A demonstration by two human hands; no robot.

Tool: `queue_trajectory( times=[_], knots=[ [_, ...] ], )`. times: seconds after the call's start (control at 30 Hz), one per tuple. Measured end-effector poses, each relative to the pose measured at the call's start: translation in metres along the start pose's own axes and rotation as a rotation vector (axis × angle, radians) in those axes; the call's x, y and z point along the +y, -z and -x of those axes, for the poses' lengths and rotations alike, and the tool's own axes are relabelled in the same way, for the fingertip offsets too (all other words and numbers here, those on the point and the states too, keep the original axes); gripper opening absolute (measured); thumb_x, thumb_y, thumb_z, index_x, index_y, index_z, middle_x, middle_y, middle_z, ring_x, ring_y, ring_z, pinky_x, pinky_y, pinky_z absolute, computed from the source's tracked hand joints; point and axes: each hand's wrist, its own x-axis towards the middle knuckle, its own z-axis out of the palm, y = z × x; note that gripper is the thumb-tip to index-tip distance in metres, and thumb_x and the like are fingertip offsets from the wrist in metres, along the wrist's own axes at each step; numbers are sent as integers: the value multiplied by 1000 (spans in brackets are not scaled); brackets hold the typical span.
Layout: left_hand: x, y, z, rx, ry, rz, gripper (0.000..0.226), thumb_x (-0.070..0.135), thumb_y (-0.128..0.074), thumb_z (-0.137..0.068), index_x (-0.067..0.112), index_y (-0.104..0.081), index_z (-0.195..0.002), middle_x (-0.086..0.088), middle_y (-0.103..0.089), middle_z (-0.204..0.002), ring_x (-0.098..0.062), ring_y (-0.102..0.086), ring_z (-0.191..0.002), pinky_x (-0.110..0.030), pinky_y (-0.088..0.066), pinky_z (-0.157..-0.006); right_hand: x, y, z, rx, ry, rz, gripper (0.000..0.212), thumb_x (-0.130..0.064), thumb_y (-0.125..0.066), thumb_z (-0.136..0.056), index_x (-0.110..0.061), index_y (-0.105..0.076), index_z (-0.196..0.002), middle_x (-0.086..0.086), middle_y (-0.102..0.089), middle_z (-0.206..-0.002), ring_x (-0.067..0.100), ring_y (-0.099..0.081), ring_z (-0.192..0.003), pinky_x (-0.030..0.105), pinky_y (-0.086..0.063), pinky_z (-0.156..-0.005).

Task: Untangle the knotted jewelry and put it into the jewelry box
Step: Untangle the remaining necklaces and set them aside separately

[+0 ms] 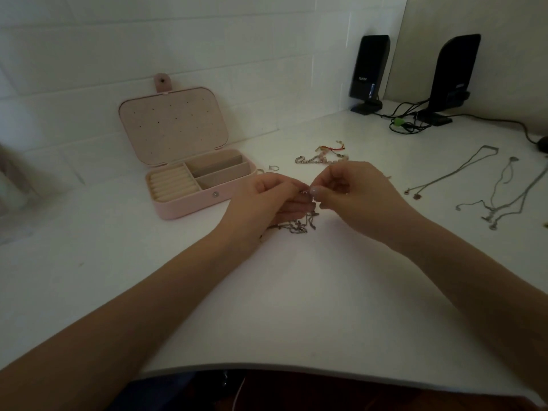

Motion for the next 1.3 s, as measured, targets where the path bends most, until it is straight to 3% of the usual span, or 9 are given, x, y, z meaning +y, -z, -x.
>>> queue_trajectory(
  times=[0.13,0.27,0.47,0.6,0.87,1.0,1.07,1.2,1.3],
  knots=[
    [-3,1,0,22,-46,-97,5,4,-70,-82,9,-69,-80,-9,-71,-70,-11,-64,-58,-19,-56,-62,2,-5,-1,111,154,147,19,-13,-63,-89,-23,-59,-74,-11,-58,-73,5,-56,-72,12,-40,-65],
    [-5,2,0,58,-98,-236,8,11,-75,-79,15,-70,-74,-8,-69,-66,-10,-58,-59,-15,-47,-56,3,-5,1,129,280,293,10,-12,-57,-92,-15,-61,-83,-3,-57,-79,12,-51,-73,29,-42,-70],
    [-4,2,-2,77,-132,-303,15,21,-73,-83,22,-69,-69,-8,-40,-60,-13,-33,-52,-15,-24,-45,3,-6,2,152,362,412,8,-11,-54,-93,-12,-59,-87,0,-55,-84,17,-49,-77,36,-42,-67],
    [-5,4,-3,83,-159,-324,17,16,-72,-84,20,-66,-68,10,-32,-42,-3,-25,-38,-12,-23,-40,1,-10,4,123,358,386,2,-14,-52,-94,-13,-54,-93,0,-52,-91,20,-51,-78,36,-43,-69],
    [-7,5,-2,88,-283,-485,16,5,-66,-80,15,-60,-69,12,-33,-37,-3,-29,-36,-10,-25,-42,-2,-13,6,32,285,351,3,-20,-46,-96,-17,-46,-94,-2,-49,-91,17,-51,-77,32,-41,-67],
    [-6,6,-3,59,-270,-505,16,6,-65,-80,16,-60,-69,12,-30,-37,-4,-26,-36,-9,-24,-42,2,-15,4,-3,216,271,5,-19,-48,-95,-16,-50,-91,-5,-52,-80,6,-48,-67,18,-35,-56],
    [-6,7,-4,41,-264,-497,16,7,-66,-80,18,-60,-69,12,-30,-37,-4,-26,-37,-10,-24,-42,1,-15,3,-24,114,152,7,-18,-49,-95,-18,-52,-88,-7,-56,-77,4,-53,-65,14,-41,-56],
    [-6,9,-5,19,-297,-465,20,5,-67,-82,18,-61,-69,13,-28,-38,-3,-23,-38,-12,-23,-43,-4,-8,1,-135,-114,-189,19,-16,-49,-95,-16,-60,-80,0,-62,-74,0,-62,-58,33,-55,-81],
    [-6,10,-6,21,-308,-469,22,5,-69,-82,20,-60,-68,13,-29,-37,-2,-24,-38,-13,-24,-43,-6,-4,1,-197,-170,-244,23,-13,-48,-97,-3,-64,-84,8,-57,-74,6,-59,-61,32,-54,-79]
  ],
)
